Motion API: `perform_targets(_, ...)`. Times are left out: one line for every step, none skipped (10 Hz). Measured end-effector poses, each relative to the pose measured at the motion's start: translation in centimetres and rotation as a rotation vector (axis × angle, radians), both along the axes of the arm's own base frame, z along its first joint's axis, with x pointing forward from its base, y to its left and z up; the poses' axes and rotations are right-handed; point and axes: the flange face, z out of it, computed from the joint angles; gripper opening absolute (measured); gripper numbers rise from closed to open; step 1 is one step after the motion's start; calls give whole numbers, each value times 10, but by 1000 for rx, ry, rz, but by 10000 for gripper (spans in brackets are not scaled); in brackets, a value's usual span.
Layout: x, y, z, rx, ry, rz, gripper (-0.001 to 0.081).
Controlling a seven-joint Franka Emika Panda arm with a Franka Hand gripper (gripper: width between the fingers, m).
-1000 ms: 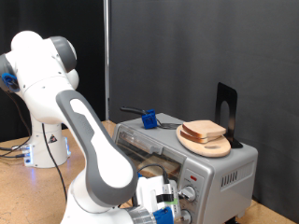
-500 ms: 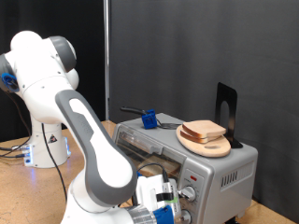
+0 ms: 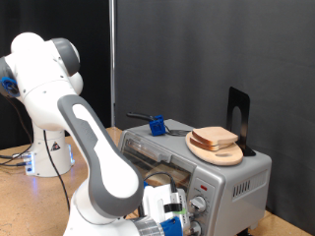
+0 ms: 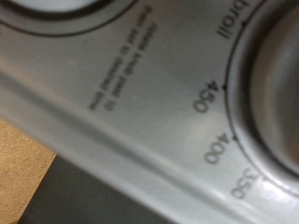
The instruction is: Make a piece of toast with the oven
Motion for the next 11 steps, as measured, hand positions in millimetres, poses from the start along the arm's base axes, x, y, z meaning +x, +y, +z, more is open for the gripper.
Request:
perform_targets(0, -1, -1, -7, 1, -7, 116)
perform_targets(1, -1, -2, -10, 1, -10, 38)
perform_targets(1, -1, -2, -11, -13, -9, 8)
perform_targets(1, -1, -2, -11, -39, -7, 8)
perform_targets(1, -1, -3, -9, -72, -4, 3)
perform_targets(0, -1, -3, -4, -117, 1, 3)
perform_targets(0, -1, -4, 3, -162, 4, 1)
perform_targets(0, -1, -6, 7, -208, 9, 0)
perform_targets(0, -2, -7, 15, -250, 15, 0)
perform_targets(0, -2, -9, 28, -286, 22, 0)
perform_targets(0, -2, -10, 42, -323, 30, 0)
